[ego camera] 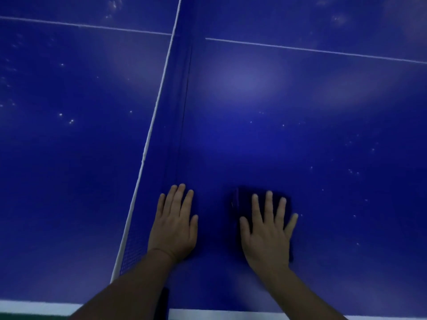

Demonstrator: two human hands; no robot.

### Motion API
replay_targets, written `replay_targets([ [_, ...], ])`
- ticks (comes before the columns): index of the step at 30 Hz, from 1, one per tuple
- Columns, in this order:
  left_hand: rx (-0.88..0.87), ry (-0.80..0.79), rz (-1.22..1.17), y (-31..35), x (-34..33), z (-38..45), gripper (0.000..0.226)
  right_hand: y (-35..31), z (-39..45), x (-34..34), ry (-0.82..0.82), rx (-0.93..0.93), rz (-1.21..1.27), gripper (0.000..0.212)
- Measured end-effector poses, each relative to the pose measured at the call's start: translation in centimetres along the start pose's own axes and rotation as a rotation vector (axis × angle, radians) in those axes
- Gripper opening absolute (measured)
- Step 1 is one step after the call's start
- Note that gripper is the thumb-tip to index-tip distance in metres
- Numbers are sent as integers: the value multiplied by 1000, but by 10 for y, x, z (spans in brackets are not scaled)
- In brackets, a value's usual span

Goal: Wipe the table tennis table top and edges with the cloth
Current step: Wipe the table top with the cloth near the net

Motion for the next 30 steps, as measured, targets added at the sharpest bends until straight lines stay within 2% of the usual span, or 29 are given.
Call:
replay_targets([
  [3,20,25,-76,-1,2,-1,57,-50,20,-1,-45,20,33,67],
  [6,35,31,-123,-6,5,-1,57,-74,-16,-5,-74,151,16,65],
  [9,18,24,-113,-8,6,-2,55,-48,-84,-7,-144,292,-31,67],
  [11,25,22,-116,-8,5,-2,55,-17,-98,-6,-153,353,-71,65],
  [14,40,25,-97,-6,6,-2,55,1,-41,1,-94,222,-63,66],
  [16,50,29,-87,-4,6,1,55,-18,26,5,-57,75,39,70],
  [17,52,39,-91,-3,6,3,54,-36,54,6,-93,51,91,72],
  [20,49,66,-126,-1,9,17,54,-73,65,5,-136,223,89,69],
  [24,71,81,-131,-5,15,46,54,-21,6,5,-204,427,37,63],
  [25,73,75,-122,-7,16,53,55,-3,11,7,-196,407,39,64],
  [27,85,67,-89,-8,17,63,56,9,52,12,-156,242,71,70],
  [29,72,60,-62,-6,16,72,57,-17,116,17,-152,33,115,74],
  [30,55,59,-56,-6,15,77,58,-39,143,18,-167,-7,129,73],
])
Point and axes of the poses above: each hand's wrist, its own z-axis towards the middle knuckle, its own x-axis out of the back of the hand, y = z × x, the point moved 1 cm from there along z, towards the middle knuckle
